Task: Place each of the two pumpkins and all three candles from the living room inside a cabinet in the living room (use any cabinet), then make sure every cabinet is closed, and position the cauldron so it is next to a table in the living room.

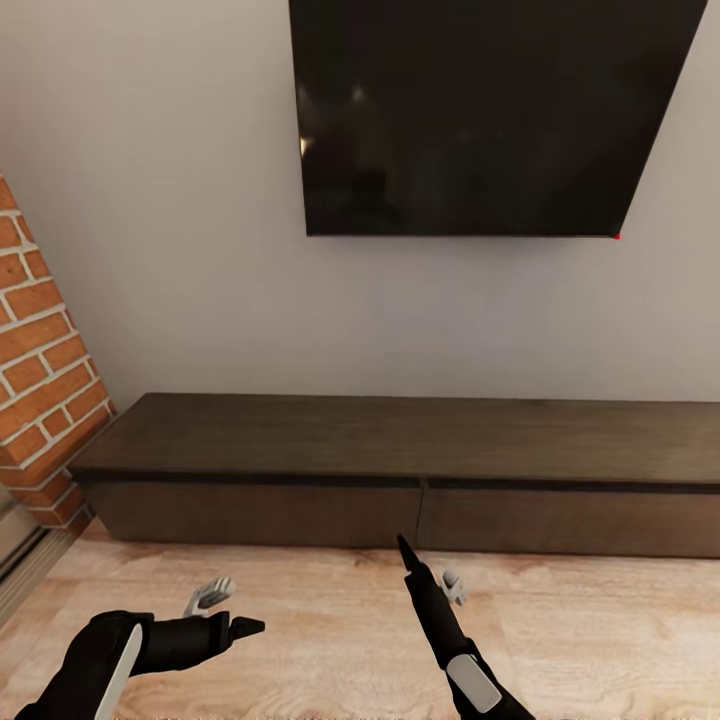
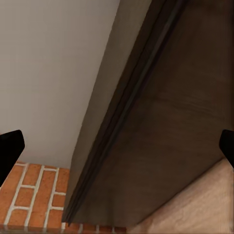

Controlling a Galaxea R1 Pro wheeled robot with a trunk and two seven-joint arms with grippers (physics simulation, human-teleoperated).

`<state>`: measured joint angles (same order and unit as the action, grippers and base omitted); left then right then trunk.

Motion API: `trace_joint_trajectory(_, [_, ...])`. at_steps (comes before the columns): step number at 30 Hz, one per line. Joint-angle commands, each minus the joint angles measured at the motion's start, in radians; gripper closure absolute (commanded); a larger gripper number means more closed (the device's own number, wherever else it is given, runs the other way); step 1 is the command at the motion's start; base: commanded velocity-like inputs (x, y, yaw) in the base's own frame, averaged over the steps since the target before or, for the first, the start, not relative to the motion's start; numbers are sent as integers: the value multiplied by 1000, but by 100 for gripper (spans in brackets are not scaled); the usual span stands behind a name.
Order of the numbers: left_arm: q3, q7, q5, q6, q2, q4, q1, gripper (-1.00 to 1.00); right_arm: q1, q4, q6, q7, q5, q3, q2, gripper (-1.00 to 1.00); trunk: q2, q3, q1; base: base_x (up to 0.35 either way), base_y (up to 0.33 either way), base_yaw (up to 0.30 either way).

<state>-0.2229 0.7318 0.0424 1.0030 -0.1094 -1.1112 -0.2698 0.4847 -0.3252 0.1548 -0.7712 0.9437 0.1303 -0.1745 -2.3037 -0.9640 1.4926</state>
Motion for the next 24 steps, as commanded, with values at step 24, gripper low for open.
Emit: trace_joint_trajectory(24, [-1, 9, 2, 0, 1, -2, 0, -100, 0, 0, -32, -2, 5, 6, 0, -100, -168, -75, 92, 0, 0, 0])
